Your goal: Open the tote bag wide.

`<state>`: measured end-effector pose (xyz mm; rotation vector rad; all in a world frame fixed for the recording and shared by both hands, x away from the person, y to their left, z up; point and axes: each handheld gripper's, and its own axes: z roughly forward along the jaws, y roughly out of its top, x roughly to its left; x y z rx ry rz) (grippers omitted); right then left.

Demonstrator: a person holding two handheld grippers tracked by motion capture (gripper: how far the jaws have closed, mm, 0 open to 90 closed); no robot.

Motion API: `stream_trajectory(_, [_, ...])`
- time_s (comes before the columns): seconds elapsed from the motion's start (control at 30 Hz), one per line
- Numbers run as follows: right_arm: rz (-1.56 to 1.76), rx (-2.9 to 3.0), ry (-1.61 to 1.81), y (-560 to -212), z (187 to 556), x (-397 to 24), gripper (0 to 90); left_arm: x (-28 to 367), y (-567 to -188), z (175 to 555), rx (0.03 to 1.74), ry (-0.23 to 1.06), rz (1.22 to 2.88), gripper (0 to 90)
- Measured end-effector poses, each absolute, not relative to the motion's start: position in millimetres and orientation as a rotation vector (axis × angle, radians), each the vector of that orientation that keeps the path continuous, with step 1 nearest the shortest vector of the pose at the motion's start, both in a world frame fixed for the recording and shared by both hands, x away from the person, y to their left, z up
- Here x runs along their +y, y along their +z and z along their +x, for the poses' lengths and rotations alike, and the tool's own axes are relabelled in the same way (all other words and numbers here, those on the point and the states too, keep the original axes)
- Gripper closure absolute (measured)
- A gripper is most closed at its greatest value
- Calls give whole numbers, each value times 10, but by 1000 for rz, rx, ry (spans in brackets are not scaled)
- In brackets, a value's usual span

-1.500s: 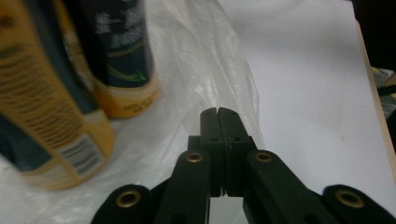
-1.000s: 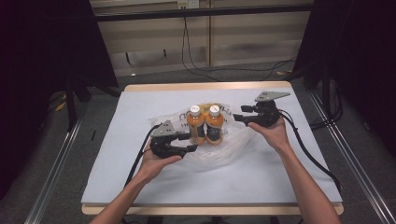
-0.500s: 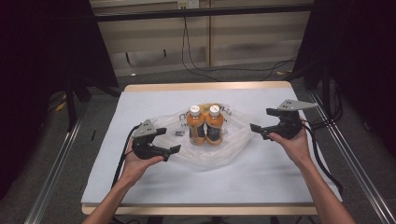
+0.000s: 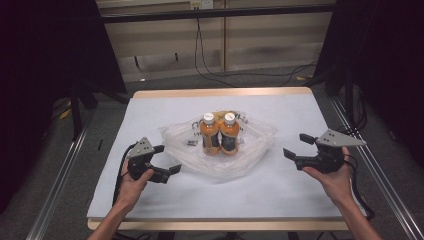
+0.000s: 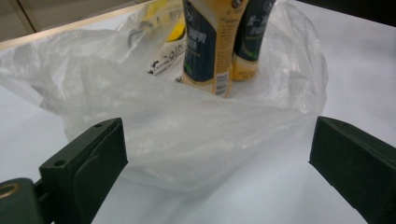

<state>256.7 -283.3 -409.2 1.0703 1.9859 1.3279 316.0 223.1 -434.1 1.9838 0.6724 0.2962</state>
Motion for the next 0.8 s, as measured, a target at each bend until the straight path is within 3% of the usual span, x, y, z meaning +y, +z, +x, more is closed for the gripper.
stream_trajectory(0.2, [1142, 1970, 1359, -4177, 2332, -2883, 184, 2371, -4360, 2983, 724, 351, 1969, 30])
stream_trajectory(0.4, [1228, 1968, 1342, -4313, 2099, -2947, 161, 2467, -4422, 2789, 765, 327, 1950, 28])
stream_trajectory(0.8, [1276, 1962, 1325, -4452, 1889, -2959, 148, 2437, -4546, 2615, 691, 338, 2023, 30])
